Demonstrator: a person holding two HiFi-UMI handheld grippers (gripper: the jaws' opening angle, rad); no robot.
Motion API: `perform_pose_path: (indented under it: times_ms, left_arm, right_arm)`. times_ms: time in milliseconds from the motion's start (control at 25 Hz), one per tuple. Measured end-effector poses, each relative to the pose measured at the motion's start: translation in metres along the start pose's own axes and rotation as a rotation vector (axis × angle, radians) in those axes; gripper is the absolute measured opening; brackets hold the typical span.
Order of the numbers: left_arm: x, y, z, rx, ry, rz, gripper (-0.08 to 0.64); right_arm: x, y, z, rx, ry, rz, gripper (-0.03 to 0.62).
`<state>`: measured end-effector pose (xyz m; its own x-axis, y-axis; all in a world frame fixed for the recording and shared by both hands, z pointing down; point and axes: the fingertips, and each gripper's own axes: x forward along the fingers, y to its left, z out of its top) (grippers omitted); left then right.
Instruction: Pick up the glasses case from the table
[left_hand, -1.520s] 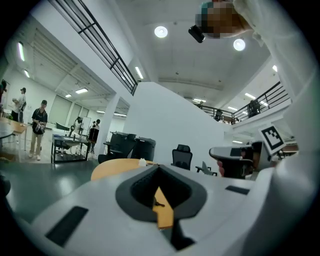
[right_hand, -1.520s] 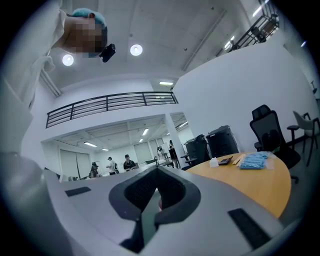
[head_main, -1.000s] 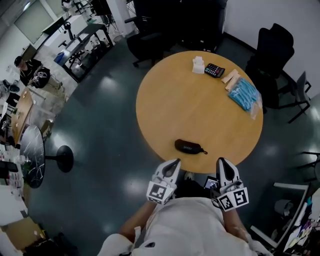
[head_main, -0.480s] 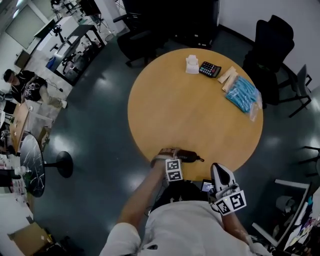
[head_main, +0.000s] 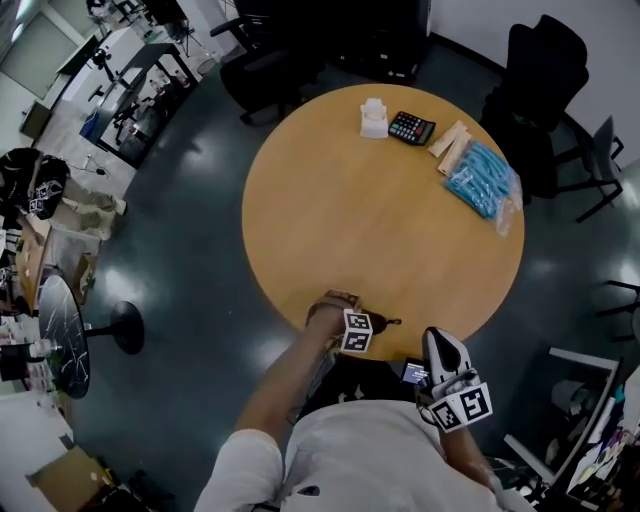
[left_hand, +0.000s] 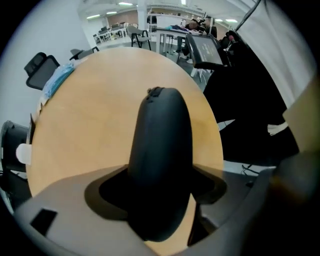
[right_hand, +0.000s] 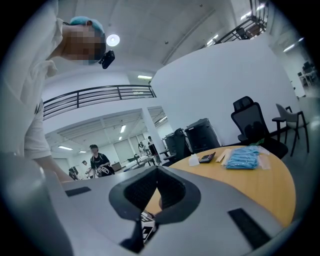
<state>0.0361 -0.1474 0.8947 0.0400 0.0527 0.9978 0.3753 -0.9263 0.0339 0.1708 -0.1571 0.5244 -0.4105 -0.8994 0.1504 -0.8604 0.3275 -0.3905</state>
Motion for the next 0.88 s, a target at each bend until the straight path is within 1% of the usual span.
perform_pose_path:
  times_ms: [80, 160, 240, 280, 320, 360, 480, 560, 640, 680, 760, 800, 880]
  left_arm:
    - [-0.005, 0.004, 0.001, -0.023, -0.026, 0.018, 0.354]
    - [-0.015, 0.008, 0.0, -0.068, -0.06, 0.047, 0.35]
    - [-0.034, 0.017, -0.001, -0.157, -0.13, 0.111, 0.348]
    - [-0.049, 0.023, -0.001, -0.224, -0.188, 0.155, 0.348]
    - [-0.068, 0.029, 0.0, -0.306, -0.266, 0.204, 0.348]
    - [-0.091, 0.035, 0.0, -0.398, -0.361, 0.253, 0.347]
    - [-0.174, 0.042, -0.006, -0.68, -0.683, 0.397, 0.344]
    - [-0.234, 0.038, -0.014, -0.825, -0.889, 0.48, 0.344]
    - [-0.29, 0.03, -0.024, -0.944, -1.077, 0.563, 0.342]
    - [-0.316, 0.025, -0.029, -0.99, -1.158, 0.61, 0.342]
    - [-0.36, 0.013, -0.035, -1.037, -1.276, 0.712, 0.342]
    - [-0.375, 0.006, -0.036, -1.046, -1.314, 0.759, 0.342]
    - [-0.394, -0.004, -0.035, -1.056, -1.354, 0.83, 0.342]
  right_arm:
    - [0.002, -0.004, -0.001, 0.004, 0.003, 0.002, 0.015]
    - [0.006, -0.006, -0.001, 0.012, 0.004, 0.007, 0.015]
    - [0.011, -0.005, 0.001, 0.011, -0.002, 0.014, 0.015]
    - [0.013, -0.003, 0.003, 0.005, -0.007, 0.018, 0.015]
    - [0.016, -0.001, 0.005, -0.003, -0.012, 0.023, 0.015]
    - [0.019, 0.001, 0.007, -0.015, -0.017, 0.028, 0.015]
    - [0.026, 0.011, 0.017, -0.063, -0.031, 0.036, 0.015]
    - [0.029, 0.019, 0.025, -0.099, -0.044, 0.041, 0.015]
    - [0.03, 0.028, 0.032, -0.134, -0.058, 0.047, 0.015]
    - [0.031, 0.032, 0.035, -0.15, -0.066, 0.051, 0.015]
    - [0.031, 0.039, 0.039, -0.174, -0.081, 0.058, 0.015]
    - [0.03, 0.042, 0.04, -0.181, -0.088, 0.059, 0.015]
    - [0.029, 0.046, 0.041, -0.189, -0.1, 0.053, 0.015]
